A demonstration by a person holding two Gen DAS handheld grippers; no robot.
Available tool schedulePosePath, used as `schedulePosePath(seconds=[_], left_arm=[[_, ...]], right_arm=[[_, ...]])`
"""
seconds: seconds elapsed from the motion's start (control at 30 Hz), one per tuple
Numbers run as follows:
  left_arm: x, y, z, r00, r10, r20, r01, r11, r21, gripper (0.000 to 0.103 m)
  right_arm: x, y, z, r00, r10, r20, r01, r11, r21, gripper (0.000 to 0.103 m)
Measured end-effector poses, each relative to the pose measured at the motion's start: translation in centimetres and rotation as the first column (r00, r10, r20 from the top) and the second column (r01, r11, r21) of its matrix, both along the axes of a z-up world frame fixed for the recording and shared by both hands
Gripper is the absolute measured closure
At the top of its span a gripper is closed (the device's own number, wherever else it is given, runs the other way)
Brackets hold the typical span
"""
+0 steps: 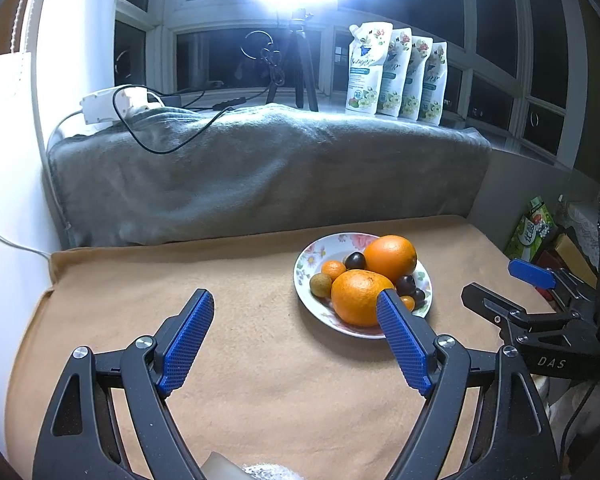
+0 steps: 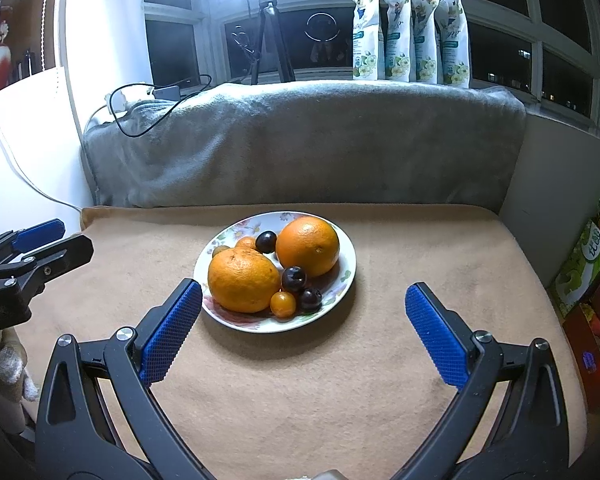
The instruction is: Organize fruits
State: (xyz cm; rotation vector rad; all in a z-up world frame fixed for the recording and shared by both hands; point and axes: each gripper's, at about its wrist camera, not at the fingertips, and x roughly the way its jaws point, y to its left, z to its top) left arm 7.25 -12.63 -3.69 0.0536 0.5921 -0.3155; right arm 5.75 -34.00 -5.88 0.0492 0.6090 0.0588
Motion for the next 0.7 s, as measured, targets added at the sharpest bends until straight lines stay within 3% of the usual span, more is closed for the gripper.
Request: schedulePosePath(seconds=[0.7], left_arm=[[0.12,0.52,-0.42,1.0,0.011,-0.013,-0.011,1.0,0.0,0.019]], right_arm=[[0.63,-0.71,-1.02,0.999,-0.019,-0.034,0.019,1.0,-0.019,0.0]])
